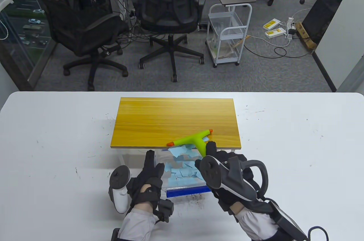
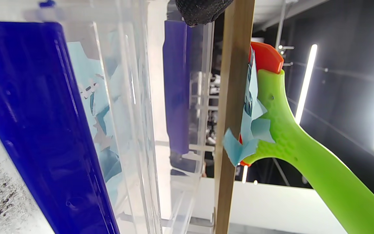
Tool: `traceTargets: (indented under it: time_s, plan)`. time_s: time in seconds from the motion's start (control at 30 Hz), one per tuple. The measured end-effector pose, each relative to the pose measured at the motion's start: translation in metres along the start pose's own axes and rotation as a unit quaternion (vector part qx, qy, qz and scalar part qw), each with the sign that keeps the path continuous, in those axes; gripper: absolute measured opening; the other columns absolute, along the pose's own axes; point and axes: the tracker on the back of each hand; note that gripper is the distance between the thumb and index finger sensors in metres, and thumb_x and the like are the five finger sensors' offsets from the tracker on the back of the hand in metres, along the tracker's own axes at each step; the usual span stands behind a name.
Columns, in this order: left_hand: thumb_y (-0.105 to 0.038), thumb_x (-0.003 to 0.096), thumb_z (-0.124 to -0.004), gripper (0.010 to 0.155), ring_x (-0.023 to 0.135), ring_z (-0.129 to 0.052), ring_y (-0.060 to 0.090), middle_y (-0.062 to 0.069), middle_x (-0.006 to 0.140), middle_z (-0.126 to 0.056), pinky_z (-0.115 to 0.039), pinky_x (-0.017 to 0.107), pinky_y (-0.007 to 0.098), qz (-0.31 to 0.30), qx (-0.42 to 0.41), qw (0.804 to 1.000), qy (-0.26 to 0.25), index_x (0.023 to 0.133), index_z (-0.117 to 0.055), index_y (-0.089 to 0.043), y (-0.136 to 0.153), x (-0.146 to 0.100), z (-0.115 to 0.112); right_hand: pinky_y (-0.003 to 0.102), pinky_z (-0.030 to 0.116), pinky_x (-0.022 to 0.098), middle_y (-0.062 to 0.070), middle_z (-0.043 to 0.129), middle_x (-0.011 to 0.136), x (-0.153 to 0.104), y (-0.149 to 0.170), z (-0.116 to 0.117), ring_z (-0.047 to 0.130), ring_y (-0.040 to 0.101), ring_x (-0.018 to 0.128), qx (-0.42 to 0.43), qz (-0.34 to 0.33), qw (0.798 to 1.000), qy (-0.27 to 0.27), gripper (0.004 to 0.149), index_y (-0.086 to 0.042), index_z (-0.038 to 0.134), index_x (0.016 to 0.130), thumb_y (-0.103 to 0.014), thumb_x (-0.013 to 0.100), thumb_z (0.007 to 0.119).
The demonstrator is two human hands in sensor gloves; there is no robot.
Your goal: Scrape paper scraps from tabletop organizer into plastic storage box
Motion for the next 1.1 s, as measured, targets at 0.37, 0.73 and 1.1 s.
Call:
traceTargets:
  time_s: [0.37,0.73,1.1]
  plan:
    - [-0.018,0.0653,-0.064,0.07,0.106,-0.037,0.063,0.031,0.123,-0.03,-0.043,0.072,0.071,0.002,-0.001,1.0,0.003,0.12,-0.022,-0.008,0.001,0.0,0.0,0.051,0.087,0.039,0.0,0.103,0.033,-0.016,-0.009,-0.008,0.105,0.021,0.023,-0.025,-0.017,0.999,-0.018,0.07,-0.006,0.081,0.087,-0.057,0.04,0.08]
    - [-0.018,0.0653,-0.064,0.07,0.106,-0.037,0.063,0.031,0.123,-0.03,-0.044,0.072,0.071,0.006,-0.003,1.0,0.002,0.12,-0.021,-0.008,0.002,0.001,0.0,0.049,0.087,0.037,-0.002,0.102,0.029,-0.031,-0.009,-0.019,0.103,0.02,0.017,-0.005,-0.032,0.999,-0.011,0.07,-0.005,0.082,0.086,-0.057,0.039,0.08]
    - [-0.018,0.0652,-0.064,0.07,0.106,-0.038,0.062,0.03,0.123,-0.031,-0.044,0.072,0.071,0.01,-0.005,1.0,0.003,0.12,-0.022,-0.009,0.003,0.0,0.0,0.049,0.087,0.039,-0.001,0.103,0.03,-0.037,0.04,-0.038,0.103,0.021,0.02,0.067,0.031,0.995,0.074,0.068,-0.007,0.082,0.087,-0.056,0.04,0.08]
Point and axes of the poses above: the tracker on the back of each hand, its own y axis roughly to the little-finger side, its own x axis roughly from the wrist to the fingertips, z = x × y
